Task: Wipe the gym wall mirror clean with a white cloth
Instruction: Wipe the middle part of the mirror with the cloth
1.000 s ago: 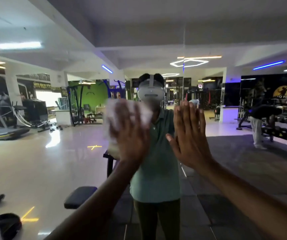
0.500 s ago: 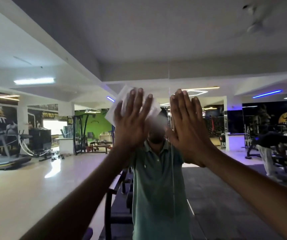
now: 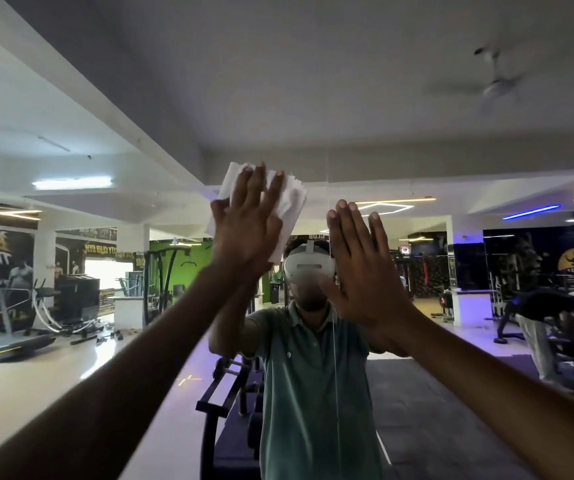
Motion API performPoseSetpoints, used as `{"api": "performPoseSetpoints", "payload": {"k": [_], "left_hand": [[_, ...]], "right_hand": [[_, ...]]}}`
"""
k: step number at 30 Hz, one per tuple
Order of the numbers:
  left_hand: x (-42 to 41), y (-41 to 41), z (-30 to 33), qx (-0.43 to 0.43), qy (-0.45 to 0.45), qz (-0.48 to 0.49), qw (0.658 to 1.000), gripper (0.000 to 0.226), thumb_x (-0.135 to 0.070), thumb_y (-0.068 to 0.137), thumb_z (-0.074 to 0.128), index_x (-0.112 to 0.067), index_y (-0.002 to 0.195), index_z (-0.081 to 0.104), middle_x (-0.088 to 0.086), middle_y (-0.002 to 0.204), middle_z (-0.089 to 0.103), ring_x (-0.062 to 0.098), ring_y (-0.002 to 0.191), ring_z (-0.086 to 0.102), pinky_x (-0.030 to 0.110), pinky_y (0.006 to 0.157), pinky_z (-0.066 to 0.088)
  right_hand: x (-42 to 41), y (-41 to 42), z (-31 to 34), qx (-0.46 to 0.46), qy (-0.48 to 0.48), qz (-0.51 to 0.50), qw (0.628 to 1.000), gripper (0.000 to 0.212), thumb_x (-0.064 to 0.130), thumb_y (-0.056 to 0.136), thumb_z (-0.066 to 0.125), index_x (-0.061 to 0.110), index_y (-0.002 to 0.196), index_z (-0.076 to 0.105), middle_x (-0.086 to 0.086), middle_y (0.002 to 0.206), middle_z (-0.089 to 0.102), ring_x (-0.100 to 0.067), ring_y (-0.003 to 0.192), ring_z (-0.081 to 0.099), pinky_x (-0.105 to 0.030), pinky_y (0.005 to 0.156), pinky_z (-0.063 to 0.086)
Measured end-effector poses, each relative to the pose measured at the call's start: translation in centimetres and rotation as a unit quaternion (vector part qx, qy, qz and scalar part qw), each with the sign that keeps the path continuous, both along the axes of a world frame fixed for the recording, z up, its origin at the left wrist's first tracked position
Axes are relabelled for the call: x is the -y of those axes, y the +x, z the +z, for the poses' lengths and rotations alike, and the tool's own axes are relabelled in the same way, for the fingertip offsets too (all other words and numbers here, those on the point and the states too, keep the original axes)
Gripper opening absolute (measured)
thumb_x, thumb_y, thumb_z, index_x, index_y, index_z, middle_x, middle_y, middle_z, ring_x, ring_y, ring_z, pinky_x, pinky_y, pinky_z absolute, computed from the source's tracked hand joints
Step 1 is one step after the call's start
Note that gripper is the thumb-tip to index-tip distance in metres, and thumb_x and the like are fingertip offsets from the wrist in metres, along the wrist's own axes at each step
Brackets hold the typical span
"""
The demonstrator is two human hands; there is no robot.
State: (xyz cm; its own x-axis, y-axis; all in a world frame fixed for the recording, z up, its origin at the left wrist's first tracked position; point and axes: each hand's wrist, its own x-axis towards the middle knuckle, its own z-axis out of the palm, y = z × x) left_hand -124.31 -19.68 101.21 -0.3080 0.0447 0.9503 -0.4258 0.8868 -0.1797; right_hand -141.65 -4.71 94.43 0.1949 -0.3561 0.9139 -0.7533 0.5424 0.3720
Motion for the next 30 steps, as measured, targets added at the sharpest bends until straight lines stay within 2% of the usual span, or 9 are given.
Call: {"api": "performPoseSetpoints", "payload": {"k": [5,9,12,16,21,23,25,27,30], "left_hand": [[2.0,3.9,1.6,0.022,-0.146,0.115,0.982,0.066,-0.041,0.1,0.053,-0.01,0.158,0.044,0.02,0.155,0.052,0.04,0.13,0.057,0.05,0.095,0.039],[0.7,4.0,2.2,-0.025,-0.076,0.112,0.991,0.083,-0.044,0.079,0.086,-0.005,0.145,0.055,0.022,0.126,0.07,0.041,0.112,0.061,0.046,0.092,0.028],[-0.8,3.8,3.1,-0.015,-0.003,0.09,0.996,0.068,-0.042,0.078,0.087,-0.007,0.13,0.062,0.021,0.117,0.072,0.041,0.113,0.058,0.044,0.093,0.029],[-1.7,5.2,4.6,-0.055,0.045,-0.005,0.997,0.022,-0.033,0.087,0.076,-0.015,0.089,0.063,0.023,0.094,0.072,0.045,0.095,0.066,0.041,0.074,0.039],[-3.7,7.6,5.9,-0.343,0.0,-0.011,0.939,0.023,-0.023,0.099,0.055,-0.006,0.114,0.058,0.021,0.096,0.071,0.042,0.083,0.069,0.038,0.066,0.039],[-5.2,5.8,4.0,-0.299,-0.012,-0.083,0.95,0.037,-0.018,0.095,0.049,-0.004,0.127,0.059,0.024,0.105,0.07,0.044,0.09,0.068,0.041,0.07,0.046],[-5.1,2.3,0.7,-0.136,0.052,-0.152,0.978,0.06,-0.021,0.095,0.058,-0.001,0.15,0.047,0.029,0.135,0.062,0.047,0.12,0.062,0.054,0.102,0.05],[-3.1,-1.0,-2.4,0.009,-0.004,-0.067,0.998,0.09,-0.033,0.094,0.07,-0.005,0.164,0.021,0.025,0.166,0.032,0.041,0.153,0.034,0.053,0.127,0.021],[-1.7,-2.4,-3.0,0.051,-0.019,-0.038,0.998,0.094,-0.073,0.097,0.033,-0.021,0.17,0.005,0.009,0.174,-0.015,0.022,0.162,-0.014,0.04,0.127,-0.009]], "right_hand": [[0.1,0.0,0.0,-0.001,-0.005,-0.024,1.0,0.093,0.062,0.105,0.036,0.002,0.167,0.003,-0.021,0.175,-0.004,-0.034,0.163,-0.007,-0.06,0.13,0.006],[0.1,0.0,0.0,0.002,-0.002,-0.019,1.0,0.093,0.061,0.104,0.039,0.002,0.167,0.004,-0.021,0.175,-0.003,-0.034,0.163,-0.006,-0.06,0.13,0.006],[-0.1,0.0,0.3,0.009,0.013,-0.007,1.0,0.093,0.06,0.104,0.039,0.002,0.167,0.005,-0.021,0.175,-0.003,-0.034,0.164,-0.004,-0.06,0.13,0.006],[-1.2,0.2,-0.1,0.028,0.011,0.0,1.0,0.094,0.057,0.102,0.042,0.002,0.167,0.005,-0.021,0.175,-0.003,-0.034,0.164,-0.005,-0.059,0.13,0.009],[-3.0,-0.7,-1.0,0.049,-0.021,-0.006,0.999,0.094,0.055,0.101,0.044,0.002,0.167,0.004,-0.02,0.176,-0.006,-0.033,0.163,-0.009,-0.058,0.13,0.008],[-3.1,-1.1,-1.0,0.061,-0.025,-0.007,0.998,0.093,0.056,0.101,0.042,0.002,0.167,0.004,-0.02,0.176,-0.006,-0.033,0.163,-0.009,-0.059,0.13,0.009],[-2.9,-1.1,-1.2,0.067,-0.032,-0.005,0.997,0.091,0.056,0.102,0.04,0.002,0.167,0.006,-0.02,0.176,-0.004,-0.033,0.164,-0.006,-0.06,0.129,0.011],[-2.6,-1.0,-1.5,0.067,-0.038,-0.001,0.997,0.089,0.055,0.105,0.041,0.002,0.167,0.006,-0.019,0.176,-0.002,-0.032,0.164,-0.005,-0.06,0.129,0.01],[-2.6,-1.3,-1.7,0.048,-0.041,0.014,0.998,0.085,0.055,0.106,0.035,0.001,0.167,0.01,-0.02,0.176,0.002,-0.033,0.164,-0.003,-0.06,0.129,0.01]]}}
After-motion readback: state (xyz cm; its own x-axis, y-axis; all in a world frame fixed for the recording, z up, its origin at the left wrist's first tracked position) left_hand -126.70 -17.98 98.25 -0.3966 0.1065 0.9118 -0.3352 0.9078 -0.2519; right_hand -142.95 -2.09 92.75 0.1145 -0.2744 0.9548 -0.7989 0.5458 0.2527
